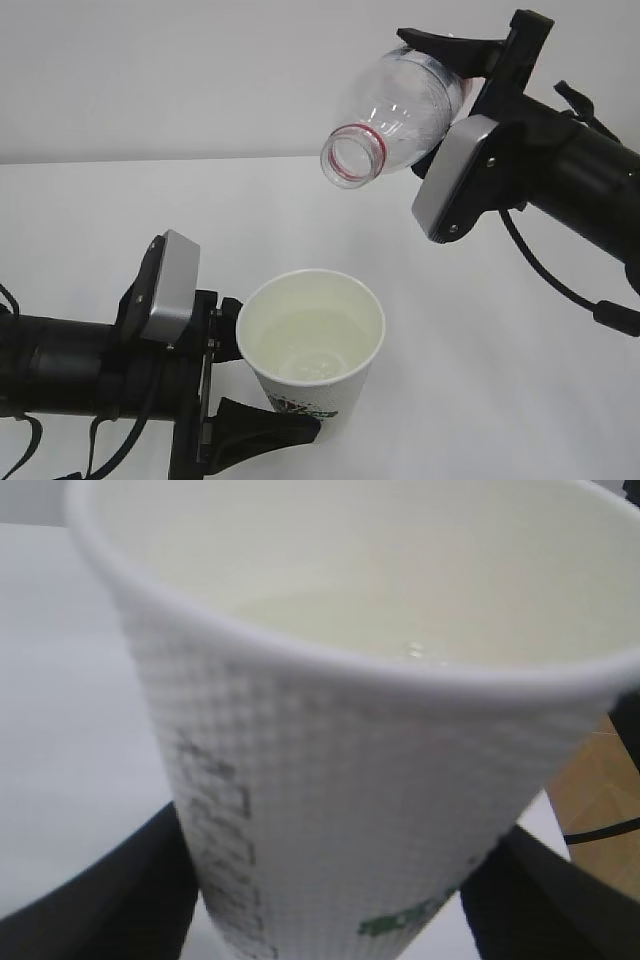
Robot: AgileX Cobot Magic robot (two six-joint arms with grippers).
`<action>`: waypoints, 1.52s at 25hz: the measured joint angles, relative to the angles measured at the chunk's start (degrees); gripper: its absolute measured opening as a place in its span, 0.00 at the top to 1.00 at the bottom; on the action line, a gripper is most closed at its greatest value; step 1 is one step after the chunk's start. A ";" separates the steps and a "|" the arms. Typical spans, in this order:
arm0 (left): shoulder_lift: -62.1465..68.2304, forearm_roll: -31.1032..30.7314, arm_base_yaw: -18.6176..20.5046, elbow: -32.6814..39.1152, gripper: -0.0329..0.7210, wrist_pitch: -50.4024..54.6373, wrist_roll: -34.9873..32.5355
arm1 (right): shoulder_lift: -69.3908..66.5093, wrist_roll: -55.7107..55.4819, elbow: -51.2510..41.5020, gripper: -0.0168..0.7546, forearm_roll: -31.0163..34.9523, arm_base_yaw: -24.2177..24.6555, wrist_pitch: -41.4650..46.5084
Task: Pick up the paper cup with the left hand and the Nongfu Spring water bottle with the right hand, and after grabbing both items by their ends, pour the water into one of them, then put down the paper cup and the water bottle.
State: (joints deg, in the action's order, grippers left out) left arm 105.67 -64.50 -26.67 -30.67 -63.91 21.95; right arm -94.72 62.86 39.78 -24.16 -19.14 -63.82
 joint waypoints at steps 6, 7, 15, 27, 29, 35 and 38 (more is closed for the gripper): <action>0.00 0.00 0.00 0.00 0.22 0.00 0.00 | 0.00 -2.39 0.00 0.34 1.28 0.00 0.00; 0.00 0.00 0.00 0.00 0.22 0.00 0.00 | 0.00 -3.14 0.00 0.34 1.95 0.00 0.00; 0.00 0.00 0.00 0.00 0.22 0.00 0.00 | 0.00 -6.18 0.00 0.34 4.60 0.00 0.00; 0.00 0.00 0.00 0.00 0.22 0.00 0.00 | 0.00 -17.59 0.00 0.34 9.71 0.00 0.00; 0.00 0.00 0.00 0.00 0.22 0.00 0.00 | 0.00 -19.18 0.00 0.34 11.08 0.00 0.00; 0.00 0.00 0.00 0.00 0.22 0.00 0.00 | 0.00 -24.57 0.00 0.34 15.88 0.00 0.00; 0.00 0.00 0.00 0.00 0.22 0.00 0.00 | 0.00 -26.19 0.00 0.34 17.56 0.00 0.00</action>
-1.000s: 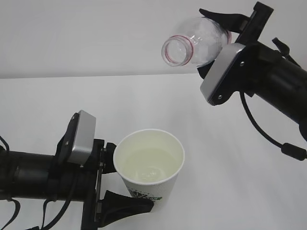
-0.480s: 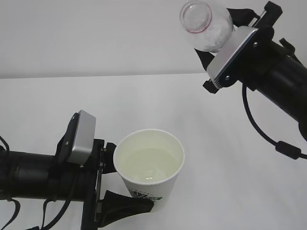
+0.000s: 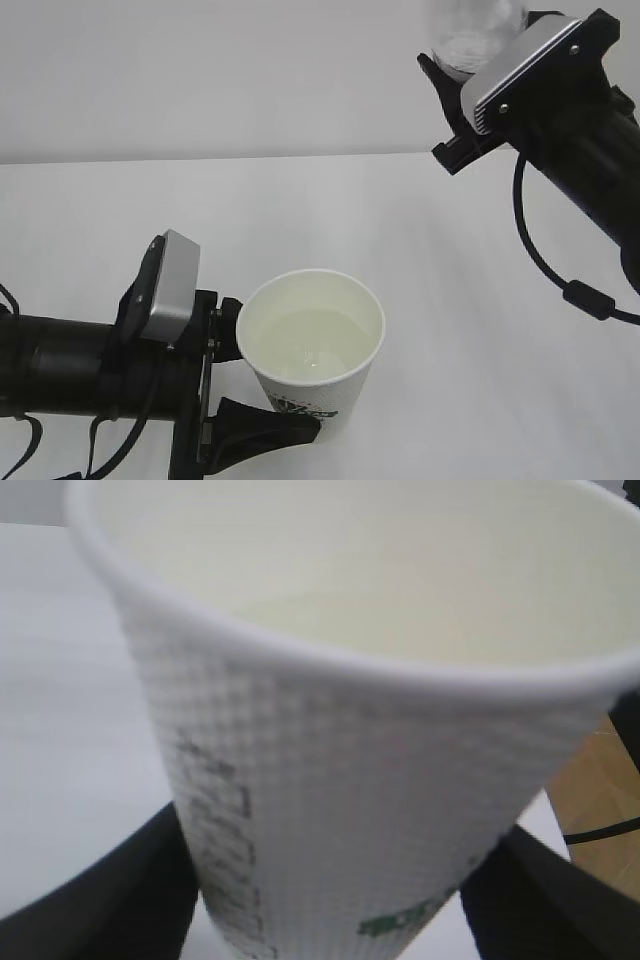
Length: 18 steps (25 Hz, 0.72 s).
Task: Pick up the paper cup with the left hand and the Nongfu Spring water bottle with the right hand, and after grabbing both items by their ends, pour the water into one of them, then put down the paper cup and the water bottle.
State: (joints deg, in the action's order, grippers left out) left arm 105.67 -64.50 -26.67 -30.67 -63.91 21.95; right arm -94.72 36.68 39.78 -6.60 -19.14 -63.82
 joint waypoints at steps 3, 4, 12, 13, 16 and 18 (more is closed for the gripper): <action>0.00 0.00 0.00 0.00 0.22 0.00 0.00 | 0.00 -2.76 0.00 0.34 1.38 0.00 0.00; 0.00 0.00 0.00 0.00 0.22 0.00 0.00 | 0.00 -3.74 0.00 0.34 2.08 0.00 0.00; 0.00 0.00 0.00 0.00 0.22 0.00 0.00 | 0.00 -8.20 0.00 0.34 6.26 0.00 0.00; 0.00 0.00 0.00 0.00 0.22 0.00 0.00 | 0.00 -8.78 0.00 0.34 6.60 0.00 0.00; 0.00 0.00 0.00 0.00 0.22 0.09 0.00 | 0.00 -9.76 0.00 0.34 7.17 0.00 0.00; 0.00 0.00 0.00 0.00 0.22 0.09 0.00 | 0.00 -9.89 0.00 0.34 7.56 0.00 0.00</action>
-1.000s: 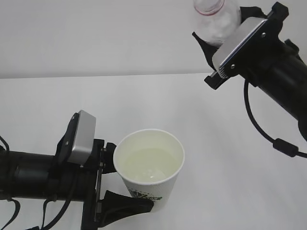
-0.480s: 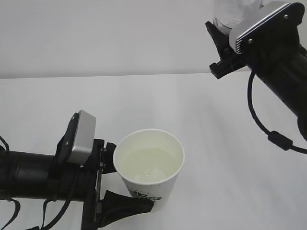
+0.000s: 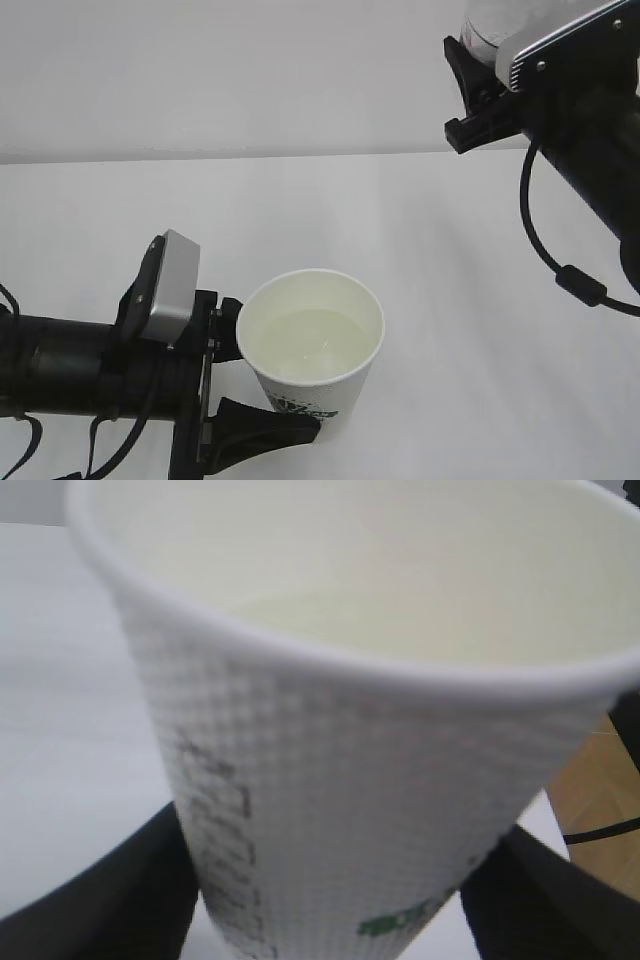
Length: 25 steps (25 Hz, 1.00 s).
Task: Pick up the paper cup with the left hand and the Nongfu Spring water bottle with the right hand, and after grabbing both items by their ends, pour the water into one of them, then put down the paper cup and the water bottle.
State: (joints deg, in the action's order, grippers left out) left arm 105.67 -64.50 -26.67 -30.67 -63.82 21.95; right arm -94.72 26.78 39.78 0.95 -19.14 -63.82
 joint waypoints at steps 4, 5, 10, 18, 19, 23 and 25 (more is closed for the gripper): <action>0.00 0.00 0.00 0.00 0.22 0.00 0.76 | 0.00 -0.94 0.00 0.34 0.81 0.00 0.00; 0.00 0.00 0.00 0.00 0.22 0.00 0.91 | 0.00 -1.36 0.00 0.34 1.12 0.00 0.00; 0.00 0.25 0.00 0.00 0.22 0.00 1.29 | 0.00 -3.15 0.00 0.34 2.39 0.00 0.00; 0.00 0.91 0.00 0.00 0.22 0.00 1.96 | 0.00 -7.43 0.00 0.34 4.76 0.00 0.00; 0.00 0.95 0.00 0.00 0.22 0.00 2.07 | 0.00 -7.66 0.00 0.34 5.15 0.00 0.00; 0.00 1.05 0.00 0.00 0.22 0.00 2.06 | 0.00 -8.02 0.00 0.34 6.15 0.00 0.55; 0.00 1.05 0.00 0.00 0.22 0.00 2.08 | 0.00 -8.12 0.00 0.34 7.39 0.00 1.87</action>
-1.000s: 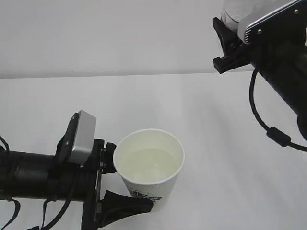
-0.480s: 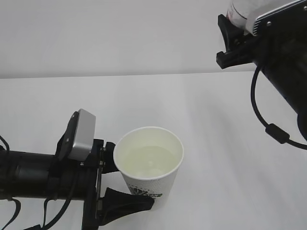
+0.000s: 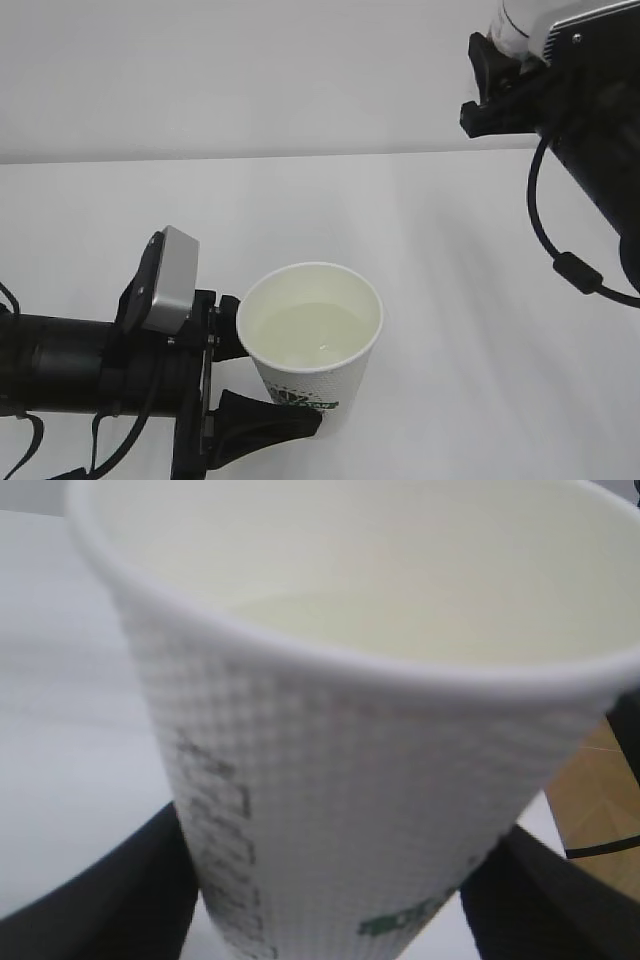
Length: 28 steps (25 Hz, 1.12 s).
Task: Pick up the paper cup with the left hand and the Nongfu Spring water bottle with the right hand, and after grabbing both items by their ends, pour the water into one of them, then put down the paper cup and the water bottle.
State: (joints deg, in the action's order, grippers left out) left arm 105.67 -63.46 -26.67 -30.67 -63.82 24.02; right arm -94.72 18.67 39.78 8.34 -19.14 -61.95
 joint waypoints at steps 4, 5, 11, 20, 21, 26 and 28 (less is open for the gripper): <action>0.00 0.00 0.00 0.00 0.22 0.00 0.11 | 0.00 -0.22 0.00 0.34 3.10 0.00 1.20; 0.00 0.00 0.00 0.00 0.22 0.00 0.11 | 0.00 -0.22 0.00 0.34 3.73 0.00 1.45; 0.00 0.12 0.00 0.00 0.22 0.00 0.11 | 0.00 -1.39 0.00 0.34 6.69 0.00 4.49; 0.00 0.12 0.00 0.00 0.22 0.00 0.11 | 0.00 -2.40 0.00 0.34 9.09 0.00 8.18; 0.00 0.12 0.00 0.00 0.22 0.00 0.11 | 0.00 -2.40 0.00 0.34 9.36 0.00 8.75; 0.00 0.12 0.00 0.00 0.22 0.00 0.11 | 0.00 -2.52 0.00 0.34 12.01 0.00 12.94; 0.00 0.12 0.00 0.00 0.22 0.00 0.11 | 0.00 -2.52 0.00 0.34 12.27 0.00 14.11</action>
State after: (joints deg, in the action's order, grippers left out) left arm 105.67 -63.34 -26.67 -30.67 -63.82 24.13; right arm -94.72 16.14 39.78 20.61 -19.14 -47.85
